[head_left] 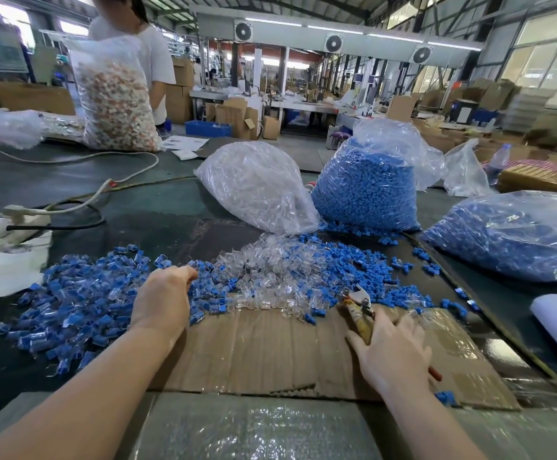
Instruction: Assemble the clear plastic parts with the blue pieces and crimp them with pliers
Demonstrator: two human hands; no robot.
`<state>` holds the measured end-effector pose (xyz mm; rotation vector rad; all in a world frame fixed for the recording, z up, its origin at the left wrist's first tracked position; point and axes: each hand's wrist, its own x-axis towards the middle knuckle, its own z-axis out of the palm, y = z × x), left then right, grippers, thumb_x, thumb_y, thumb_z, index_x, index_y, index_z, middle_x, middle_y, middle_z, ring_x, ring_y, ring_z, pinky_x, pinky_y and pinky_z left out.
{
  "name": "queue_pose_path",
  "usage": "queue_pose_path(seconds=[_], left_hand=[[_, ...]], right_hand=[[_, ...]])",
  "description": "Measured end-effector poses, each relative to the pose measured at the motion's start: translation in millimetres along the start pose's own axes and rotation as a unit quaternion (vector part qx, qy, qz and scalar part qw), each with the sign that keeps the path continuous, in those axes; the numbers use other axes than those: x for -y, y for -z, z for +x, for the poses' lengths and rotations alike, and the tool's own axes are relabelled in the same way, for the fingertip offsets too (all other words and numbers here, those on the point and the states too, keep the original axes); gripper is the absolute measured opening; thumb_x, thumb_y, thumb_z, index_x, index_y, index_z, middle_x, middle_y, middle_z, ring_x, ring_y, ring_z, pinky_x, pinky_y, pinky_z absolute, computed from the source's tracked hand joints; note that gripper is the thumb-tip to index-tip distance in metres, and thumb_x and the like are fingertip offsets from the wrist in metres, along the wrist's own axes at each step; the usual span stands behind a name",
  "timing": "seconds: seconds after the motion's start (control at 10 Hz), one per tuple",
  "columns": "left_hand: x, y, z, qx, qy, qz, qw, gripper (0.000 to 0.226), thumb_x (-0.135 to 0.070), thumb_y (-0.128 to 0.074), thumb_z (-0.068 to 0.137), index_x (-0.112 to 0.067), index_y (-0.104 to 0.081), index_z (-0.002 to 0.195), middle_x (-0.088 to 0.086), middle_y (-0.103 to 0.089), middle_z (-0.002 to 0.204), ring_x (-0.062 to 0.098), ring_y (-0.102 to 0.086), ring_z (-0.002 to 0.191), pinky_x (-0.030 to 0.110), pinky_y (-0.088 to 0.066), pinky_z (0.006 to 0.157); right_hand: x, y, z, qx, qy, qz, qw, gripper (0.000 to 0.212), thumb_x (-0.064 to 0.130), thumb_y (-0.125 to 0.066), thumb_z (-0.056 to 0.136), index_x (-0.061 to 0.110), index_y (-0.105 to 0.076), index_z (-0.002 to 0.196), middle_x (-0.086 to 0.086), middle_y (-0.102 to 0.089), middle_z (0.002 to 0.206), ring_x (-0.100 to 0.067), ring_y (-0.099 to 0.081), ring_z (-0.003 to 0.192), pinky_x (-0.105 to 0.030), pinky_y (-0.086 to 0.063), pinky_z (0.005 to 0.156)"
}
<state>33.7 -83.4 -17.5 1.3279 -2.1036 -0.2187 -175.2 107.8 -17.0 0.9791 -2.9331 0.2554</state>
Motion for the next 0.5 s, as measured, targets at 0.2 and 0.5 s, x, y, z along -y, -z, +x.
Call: queue_pose_path(seconds=[0.2,0.5], left_hand=[[-1.5,-2.6,-1.2,0.033,0.005,-0.005,0.999,0.024,-0.003,-0.052,0.092,-0.007,-0.066,0.111,0.008,-0.062,0.104,0.023,-0.055,0.096,0.032,-0.043,0.077],[-13.2,0.3,-6.8,-0.021,0.017,-0.015,1.0,0.023,-0.017,-0.06,0.089,-0.012,-0.065,0.111,0.005,-0.06,0.109,0.022,-0.047,0.103,0.034,-0.041,0.087]], right_hand=[[1.4,-4.3,-2.0,-0.026,-0.002,-0.04,0.999,0.065,0.066,-0.034,0.089,0.02,-0.036,0.134,-0.011,-0.042,0.134,-0.027,-0.038,0.125,-0.036,-0.038,0.096],[-4.7,-1.0,-1.6,-0.037,0.023,-0.039,0.998,0.062,0.061,-0.028,0.093,0.021,-0.031,0.139,-0.007,-0.042,0.137,-0.024,-0.037,0.128,-0.037,-0.033,0.104]])
